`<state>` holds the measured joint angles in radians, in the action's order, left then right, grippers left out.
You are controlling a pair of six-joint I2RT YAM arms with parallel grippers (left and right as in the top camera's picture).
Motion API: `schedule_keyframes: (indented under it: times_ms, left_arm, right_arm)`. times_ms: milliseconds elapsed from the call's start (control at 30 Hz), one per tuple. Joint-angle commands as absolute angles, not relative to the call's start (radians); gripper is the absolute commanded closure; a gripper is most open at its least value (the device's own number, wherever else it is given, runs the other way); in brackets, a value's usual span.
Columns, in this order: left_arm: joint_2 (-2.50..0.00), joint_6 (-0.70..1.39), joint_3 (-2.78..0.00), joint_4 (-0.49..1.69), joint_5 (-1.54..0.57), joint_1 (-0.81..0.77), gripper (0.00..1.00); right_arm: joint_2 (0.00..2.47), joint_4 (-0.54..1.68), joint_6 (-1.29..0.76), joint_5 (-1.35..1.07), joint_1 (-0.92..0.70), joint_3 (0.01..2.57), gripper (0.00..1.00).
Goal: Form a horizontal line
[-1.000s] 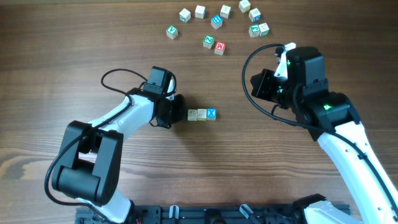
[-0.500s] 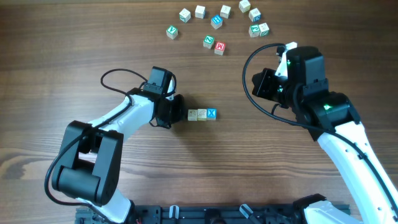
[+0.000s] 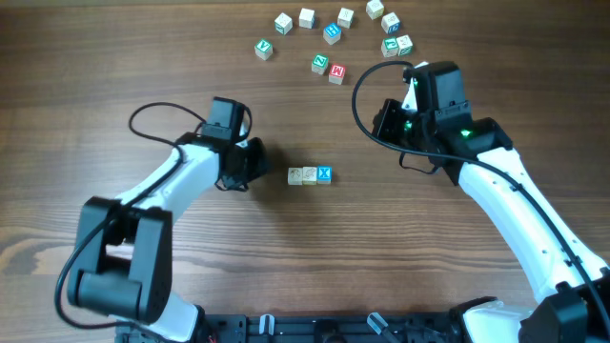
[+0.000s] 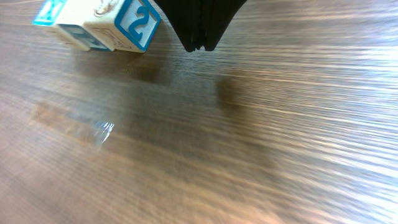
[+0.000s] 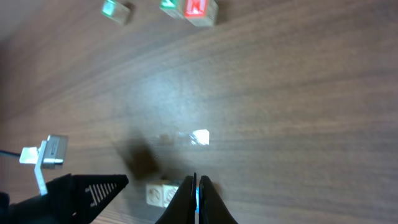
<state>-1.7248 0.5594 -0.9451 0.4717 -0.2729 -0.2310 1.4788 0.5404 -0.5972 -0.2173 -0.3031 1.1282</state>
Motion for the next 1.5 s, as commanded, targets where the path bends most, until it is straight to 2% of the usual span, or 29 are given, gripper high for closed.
schedule_keyframes:
  times_ms: [0, 200, 500, 800, 1467]
  left_arm:
    - [-1.663, 0.562, -0.936, 0.487, -0.260, -0.206, 0.96]
    - [-1.653, 0.562, -0.936, 0.503, -0.251, -0.206, 0.96]
    - [-1.653, 0.562, -0.936, 0.494, -0.096, -0.206, 0.96]
    - [-1.653, 0.562, -0.936, 0.459, -0.076, -0.206, 0.96]
    - [-1.653, 0.562, -0.936, 0.453, -0.076, -0.206, 0.95]
  right_arm:
    - [1.526, 0.478, -0.595, -0.239, -0.330, 1.138, 0.96]
    - [1.651, 0.364, -0.598, -0.173, -0.383, 1.138, 0.96]
    - [1.758, 0.174, -0.549, -0.140, -0.467, 1.138, 0.95]
    - [1.799, 0.184, -0.551, -0.002, -0.513, 1.137, 0.95]
    - [1.941, 0.176, -0.580, -0.035, -0.555, 1.137, 0.95]
